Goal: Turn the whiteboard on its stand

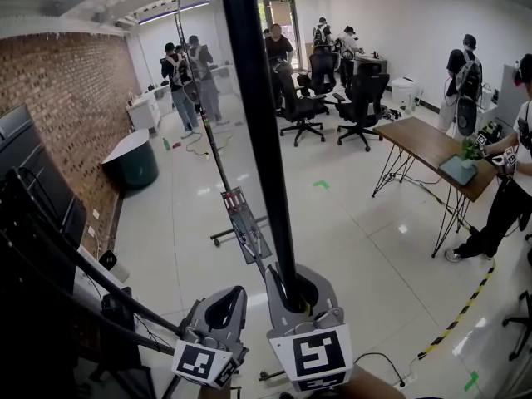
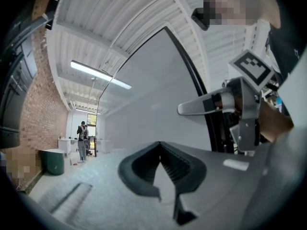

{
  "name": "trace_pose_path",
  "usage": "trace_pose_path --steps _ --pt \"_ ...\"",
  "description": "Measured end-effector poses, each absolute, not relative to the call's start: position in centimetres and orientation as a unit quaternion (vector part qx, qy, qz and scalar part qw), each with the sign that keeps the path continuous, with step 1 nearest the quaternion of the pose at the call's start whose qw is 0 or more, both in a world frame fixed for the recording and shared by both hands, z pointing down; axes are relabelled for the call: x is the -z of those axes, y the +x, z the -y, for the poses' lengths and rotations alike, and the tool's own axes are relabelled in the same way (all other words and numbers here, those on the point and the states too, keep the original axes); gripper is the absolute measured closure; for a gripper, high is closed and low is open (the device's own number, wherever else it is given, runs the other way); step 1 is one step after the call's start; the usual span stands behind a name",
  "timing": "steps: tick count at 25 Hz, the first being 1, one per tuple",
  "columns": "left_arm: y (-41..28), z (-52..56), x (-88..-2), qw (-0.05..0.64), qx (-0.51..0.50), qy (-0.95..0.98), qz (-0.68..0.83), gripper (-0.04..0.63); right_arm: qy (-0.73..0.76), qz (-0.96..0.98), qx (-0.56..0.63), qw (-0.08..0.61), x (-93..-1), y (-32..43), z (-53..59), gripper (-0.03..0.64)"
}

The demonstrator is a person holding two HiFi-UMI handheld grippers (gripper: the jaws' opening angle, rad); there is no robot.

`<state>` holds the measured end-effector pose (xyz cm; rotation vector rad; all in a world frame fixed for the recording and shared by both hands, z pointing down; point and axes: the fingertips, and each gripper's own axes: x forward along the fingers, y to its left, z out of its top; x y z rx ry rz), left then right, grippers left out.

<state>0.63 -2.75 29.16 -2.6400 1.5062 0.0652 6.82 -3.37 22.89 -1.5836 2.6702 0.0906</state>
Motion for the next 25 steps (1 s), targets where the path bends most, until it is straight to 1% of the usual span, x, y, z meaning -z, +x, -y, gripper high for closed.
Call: trace_pose_path --steps 11,13,14,18,22,25 --pt "2.1 1.9 -29.0 0.069 -0.029 -0.872 -0.484 0.591 -0.505 -0.862 -0.039 0.014 -22.9 7.1 3.1 0.556" --pt "2.2 1.7 -29.0 0.071 -0.028 -0.872 -0.483 0.591 -0.49 -0.871 -0.044 0.009 -23.0 6.6 2.8 0.485" --pt "2.2 1.7 -28.8 0.073 -0.029 -0.872 -0.483 0.591 -0.487 -0.872 -0.048 0.007 -22.9 6.5 2.7 0.462" --pt "2.2 1.3 -28.0 0.074 -0.037 -0.869 -0.487 0.591 -0.487 -0.871 -0.062 0.013 -22.3 6.5 2.5 0.442" --pt "1.8 0.8 -28.3 0.068 -0.029 -0.869 -0.49 0.591 -0.493 -0.866 -0.081 0.011 -22.1 6.6 2.2 0.442" --pt "1.6 0.5 -28.2 0.062 -0.027 -0.867 -0.494 0.591 -0.502 -0.859 -0.101 0.024 -21.0 6.9 1.7 0.44"
